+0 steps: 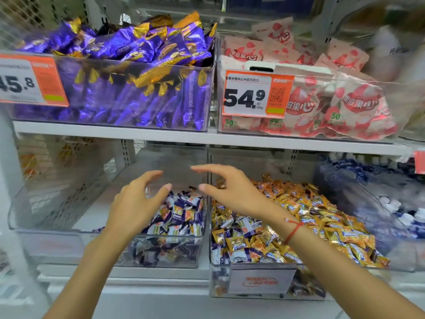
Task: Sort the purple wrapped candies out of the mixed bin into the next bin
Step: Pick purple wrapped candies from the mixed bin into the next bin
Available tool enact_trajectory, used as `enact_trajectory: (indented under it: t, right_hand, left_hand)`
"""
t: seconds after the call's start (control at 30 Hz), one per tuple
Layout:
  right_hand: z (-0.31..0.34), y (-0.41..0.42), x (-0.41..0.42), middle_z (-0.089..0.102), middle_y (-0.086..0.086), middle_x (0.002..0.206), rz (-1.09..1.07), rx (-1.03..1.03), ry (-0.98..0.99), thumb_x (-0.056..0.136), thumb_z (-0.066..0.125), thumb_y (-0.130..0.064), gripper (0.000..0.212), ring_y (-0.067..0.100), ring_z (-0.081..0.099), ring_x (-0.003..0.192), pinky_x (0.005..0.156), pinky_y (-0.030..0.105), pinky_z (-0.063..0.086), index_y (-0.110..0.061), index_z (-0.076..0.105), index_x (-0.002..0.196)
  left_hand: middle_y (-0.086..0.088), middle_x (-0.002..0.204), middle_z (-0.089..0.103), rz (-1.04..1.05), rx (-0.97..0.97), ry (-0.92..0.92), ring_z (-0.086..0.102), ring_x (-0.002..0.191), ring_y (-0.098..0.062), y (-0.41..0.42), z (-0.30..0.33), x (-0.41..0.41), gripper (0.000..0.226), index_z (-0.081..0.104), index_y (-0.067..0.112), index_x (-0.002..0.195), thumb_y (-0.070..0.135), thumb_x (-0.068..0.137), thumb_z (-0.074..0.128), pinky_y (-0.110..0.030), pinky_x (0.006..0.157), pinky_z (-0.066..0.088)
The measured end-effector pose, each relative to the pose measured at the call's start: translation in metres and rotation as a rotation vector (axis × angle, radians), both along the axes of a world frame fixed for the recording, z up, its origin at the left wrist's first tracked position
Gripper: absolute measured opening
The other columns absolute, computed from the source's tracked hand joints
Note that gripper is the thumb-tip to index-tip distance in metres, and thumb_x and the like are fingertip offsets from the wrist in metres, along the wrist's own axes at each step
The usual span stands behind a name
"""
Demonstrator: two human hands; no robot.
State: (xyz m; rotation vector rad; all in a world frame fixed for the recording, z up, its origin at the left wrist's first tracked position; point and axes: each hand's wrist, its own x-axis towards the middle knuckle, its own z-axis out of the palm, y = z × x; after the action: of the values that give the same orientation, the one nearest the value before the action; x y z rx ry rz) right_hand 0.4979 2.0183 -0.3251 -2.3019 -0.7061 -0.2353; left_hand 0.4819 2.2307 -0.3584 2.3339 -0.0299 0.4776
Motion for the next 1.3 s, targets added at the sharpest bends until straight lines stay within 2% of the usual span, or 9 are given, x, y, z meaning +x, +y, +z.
enact_trajectory:
  t: [0.13,0.37,0.57,0.63,0.8,0.87,0.97,1.17,1.3]
  right_hand:
    - [-0.010,-0.059,0.003,0.071,-0.012,0.097,-0.117,-0.043,-0.034,0.091,0.063,-0.015,0.020,-0.002,0.063,0.085,0.075,0.019,0.049,-0.026,0.072,0.106]
    - [-0.047,-0.073,0.007,0.056,-0.006,0.127,-0.042,-0.738,0.097,0.087,0.067,-0.041,0.057,0.013,0.048,0.115,0.093,0.034,0.043,-0.034,0.045,0.139]
    - [-0.036,-0.088,0.009,0.055,-0.006,0.059,-0.128,-0.515,0.066,0.093,0.057,-0.045,0.028,0.005,0.041,0.048,0.050,0.020,0.028,-0.022,0.066,0.106]
    - [-0.035,-0.094,0.003,0.057,0.005,0.062,-0.129,-0.281,0.136,0.092,0.056,-0.045,0.034,0.005,0.047,0.050,0.054,0.027,0.036,-0.013,0.065,0.084]
    - [-0.011,-0.078,-0.022,0.069,-0.004,0.079,-0.042,0.257,0.362,0.093,0.058,-0.031,0.021,0.003,0.059,0.066,0.058,0.015,0.045,-0.017,0.073,0.097]
    - [-0.004,-0.067,-0.027,0.072,0.004,0.095,-0.027,0.295,0.360,0.092,0.058,-0.033,0.023,0.013,0.058,0.073,0.064,0.017,0.045,-0.021,0.074,0.104]
    - [0.003,-0.058,-0.032,0.073,0.003,0.103,-0.041,0.384,0.409,0.091,0.062,-0.033,0.023,0.017,0.063,0.081,0.072,0.018,0.047,-0.021,0.074,0.107]
    - [0.009,-0.051,-0.032,0.073,0.005,0.076,-0.252,0.627,0.287,0.078,0.078,-0.025,0.029,0.001,0.057,0.053,0.053,0.013,0.045,-0.013,0.065,0.100]
    - [0.000,-0.005,-0.017,0.073,-0.002,0.088,-0.123,0.471,0.072,0.079,0.078,-0.026,0.020,0.005,0.068,0.077,0.073,0.022,0.055,-0.019,0.071,0.096]
  left_hand:
    - [0.018,0.127,0.059,-0.126,-0.065,-0.042,0.054,0.117,-0.007,-0.030,-0.003,-0.009,0.043,0.054,0.040,0.127,0.054,0.087,0.056,-0.030,0.095,0.043]
    - [0.030,0.136,0.044,-0.304,0.082,-0.092,0.048,0.119,0.003,-0.071,-0.012,-0.021,0.035,0.053,0.043,0.127,0.049,0.094,0.047,-0.022,0.097,0.041]
    - [0.033,0.129,0.049,-0.250,0.081,-0.151,0.054,0.105,0.005,-0.074,-0.017,-0.020,0.026,0.062,0.042,0.115,0.046,0.093,0.050,-0.021,0.088,0.045]
    - [0.034,0.125,0.051,-0.228,0.064,-0.176,0.045,0.110,0.012,-0.075,-0.016,-0.021,0.027,0.063,0.042,0.114,0.050,0.091,0.050,-0.017,0.092,0.037]
    - [0.034,0.126,0.046,-0.330,-0.066,-0.221,0.028,0.119,0.029,-0.089,-0.006,-0.023,0.055,0.057,0.041,0.127,0.071,0.086,0.035,-0.016,0.111,0.024]
    - [0.028,0.125,0.056,-0.379,-0.156,-0.193,0.039,0.124,0.015,-0.096,-0.005,-0.022,0.049,0.054,0.048,0.128,0.070,0.087,0.039,-0.021,0.110,0.031]
    - [0.007,0.096,0.074,-0.381,-0.315,-0.267,0.069,0.088,-0.016,-0.102,0.000,-0.026,0.032,0.061,0.048,0.118,0.057,0.088,0.055,-0.043,0.084,0.055]
    - [0.006,0.083,0.071,-0.211,-0.260,-0.208,0.067,0.078,-0.013,-0.077,0.011,-0.013,0.017,0.060,0.043,0.106,0.045,0.093,0.050,-0.032,0.074,0.053]
    - [-0.004,0.104,0.063,-0.035,-0.037,-0.044,0.057,0.101,-0.023,-0.053,0.003,0.003,0.031,0.049,0.025,0.130,0.030,0.102,0.037,-0.033,0.073,0.036]
